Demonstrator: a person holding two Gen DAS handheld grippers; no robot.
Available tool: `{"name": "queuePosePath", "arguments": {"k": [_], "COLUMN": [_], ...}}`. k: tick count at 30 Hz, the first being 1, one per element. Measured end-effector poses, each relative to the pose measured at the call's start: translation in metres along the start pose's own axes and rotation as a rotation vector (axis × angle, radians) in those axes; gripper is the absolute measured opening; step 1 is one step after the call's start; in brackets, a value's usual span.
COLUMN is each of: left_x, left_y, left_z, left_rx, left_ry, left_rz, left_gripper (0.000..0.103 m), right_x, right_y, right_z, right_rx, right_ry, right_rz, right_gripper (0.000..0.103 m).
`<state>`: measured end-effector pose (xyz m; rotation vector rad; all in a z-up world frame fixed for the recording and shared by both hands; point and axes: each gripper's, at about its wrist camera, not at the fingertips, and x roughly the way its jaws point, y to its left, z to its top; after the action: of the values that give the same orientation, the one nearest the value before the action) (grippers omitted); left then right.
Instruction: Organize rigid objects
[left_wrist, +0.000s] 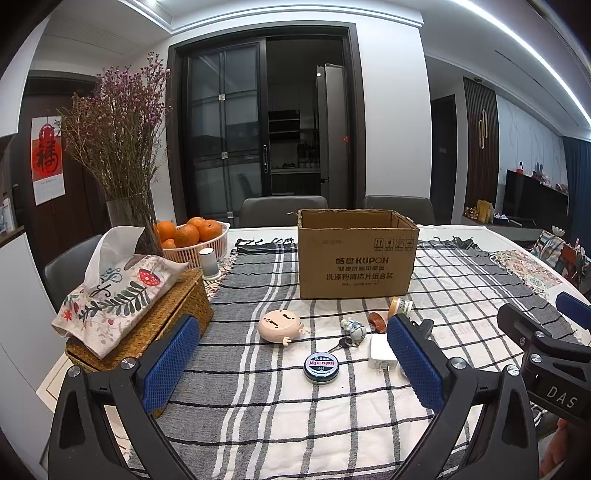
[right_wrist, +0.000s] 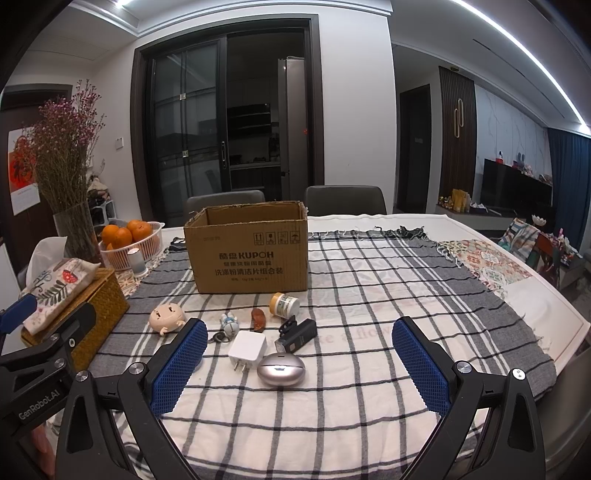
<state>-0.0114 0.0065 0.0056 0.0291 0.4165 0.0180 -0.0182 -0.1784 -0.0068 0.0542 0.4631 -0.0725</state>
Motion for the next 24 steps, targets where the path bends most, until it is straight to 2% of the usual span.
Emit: {"name": "queuePosePath", "arguments": {"k": [8, 24], "left_x": [0.011, 0.071], "left_y": [-0.002, -0.013], "left_z": [-0.003, -0.034], "left_rx": [0.005, 0.070], "left_ry": [0.034, 0.144], "left_rz": [-0.004, -0.026], "left_gripper": [0.103, 0.103], "right_x": [0.008, 0.080], "right_y": [0.001, 0.005], "right_z": [-0.001, -0.029], "right_rx": [0.003, -0.020], "right_ry": [0.027, 0.218], "right_rz": [0.013, 0.061], "right_gripper": [0.101, 0.101]}}
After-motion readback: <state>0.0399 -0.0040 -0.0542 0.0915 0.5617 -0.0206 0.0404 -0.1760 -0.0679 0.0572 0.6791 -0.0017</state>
